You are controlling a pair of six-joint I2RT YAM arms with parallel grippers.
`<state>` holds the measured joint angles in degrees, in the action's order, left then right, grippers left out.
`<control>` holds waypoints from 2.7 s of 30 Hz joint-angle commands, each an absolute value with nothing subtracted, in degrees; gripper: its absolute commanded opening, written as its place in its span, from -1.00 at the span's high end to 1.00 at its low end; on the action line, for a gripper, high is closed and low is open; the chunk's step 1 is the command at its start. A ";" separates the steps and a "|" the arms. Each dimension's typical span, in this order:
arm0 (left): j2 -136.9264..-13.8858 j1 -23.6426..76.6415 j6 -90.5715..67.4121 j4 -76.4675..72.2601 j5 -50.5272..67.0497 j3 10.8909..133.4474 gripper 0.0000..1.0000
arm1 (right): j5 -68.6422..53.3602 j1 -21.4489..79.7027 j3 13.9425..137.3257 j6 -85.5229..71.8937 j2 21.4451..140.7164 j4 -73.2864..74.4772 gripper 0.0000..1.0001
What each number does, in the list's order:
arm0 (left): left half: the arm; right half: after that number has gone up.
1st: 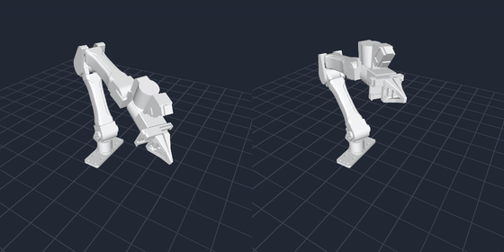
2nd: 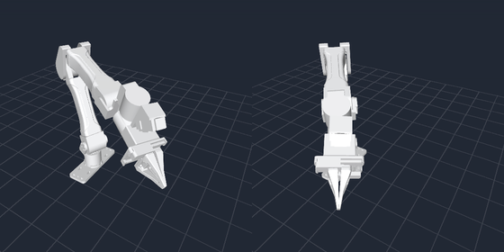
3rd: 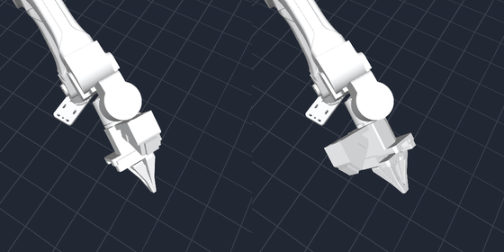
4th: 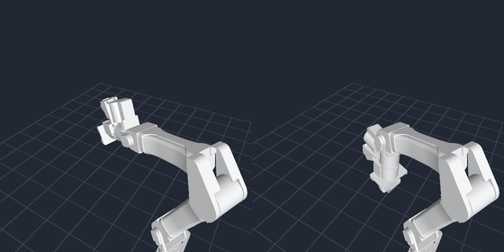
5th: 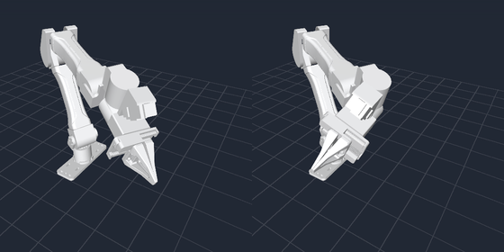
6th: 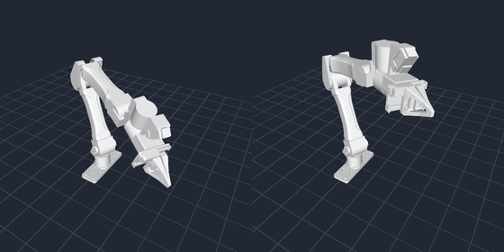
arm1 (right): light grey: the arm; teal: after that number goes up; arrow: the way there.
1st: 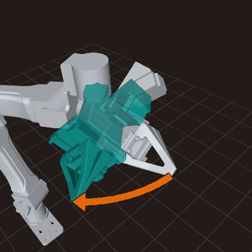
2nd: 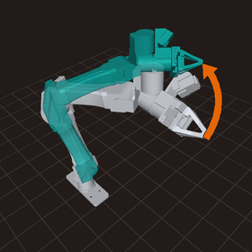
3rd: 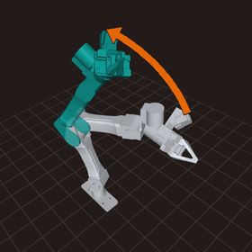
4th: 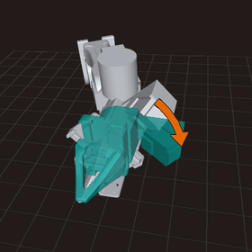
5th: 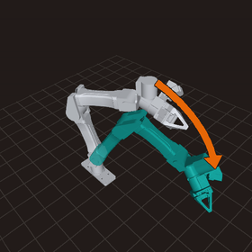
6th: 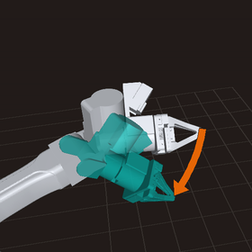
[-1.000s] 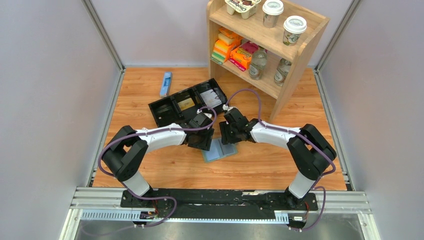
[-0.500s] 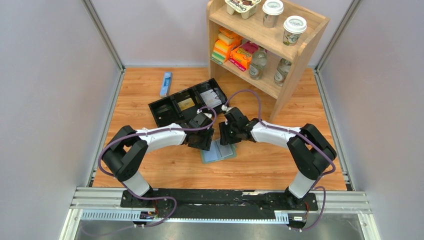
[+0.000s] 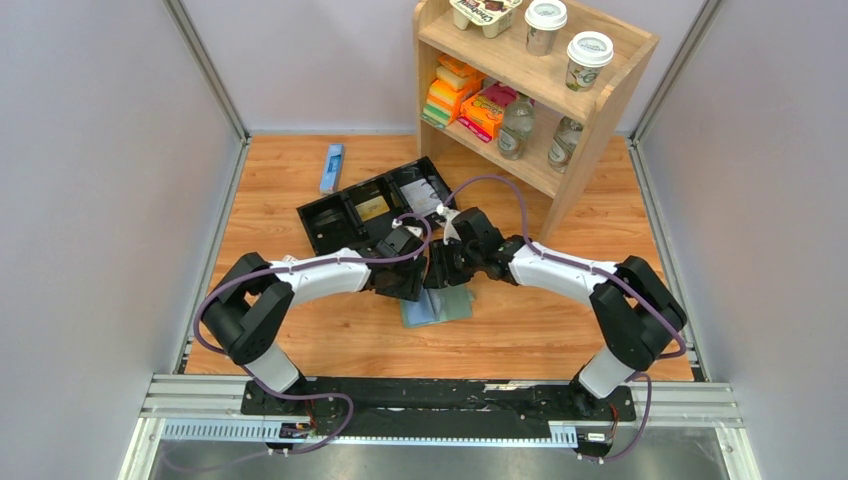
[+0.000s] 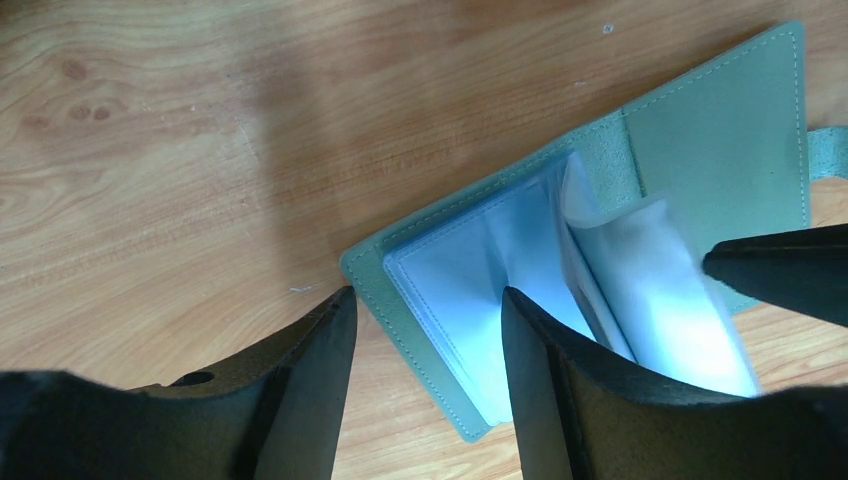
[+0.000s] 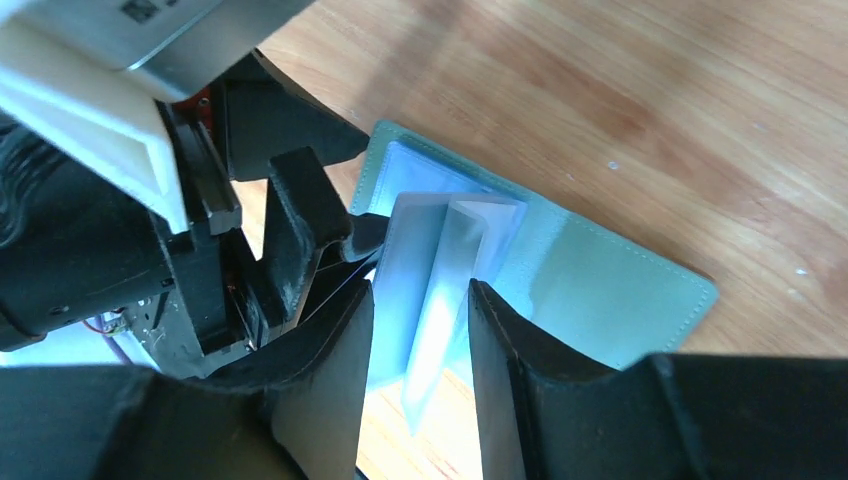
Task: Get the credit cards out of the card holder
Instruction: Remove the credit card from the card holder.
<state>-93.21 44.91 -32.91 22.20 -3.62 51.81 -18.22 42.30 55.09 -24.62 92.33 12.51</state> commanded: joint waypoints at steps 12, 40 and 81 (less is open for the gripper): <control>-89.82 45.26 -35.77 21.27 -4.31 46.76 -0.26 | -13.63 43.15 56.43 -26.10 96.59 15.03 0.39; -81.57 45.18 -35.86 24.88 -7.65 46.76 -0.28 | -10.80 43.15 54.06 -28.03 86.66 13.28 0.01; -54.49 34.89 -39.46 25.14 -7.47 35.42 -0.40 | 3.34 54.23 67.32 -22.94 103.27 27.16 -0.57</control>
<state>-54.76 35.09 -38.39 25.56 -7.27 36.34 0.82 53.65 64.58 -24.69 101.71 24.47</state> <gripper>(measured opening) 0.699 0.782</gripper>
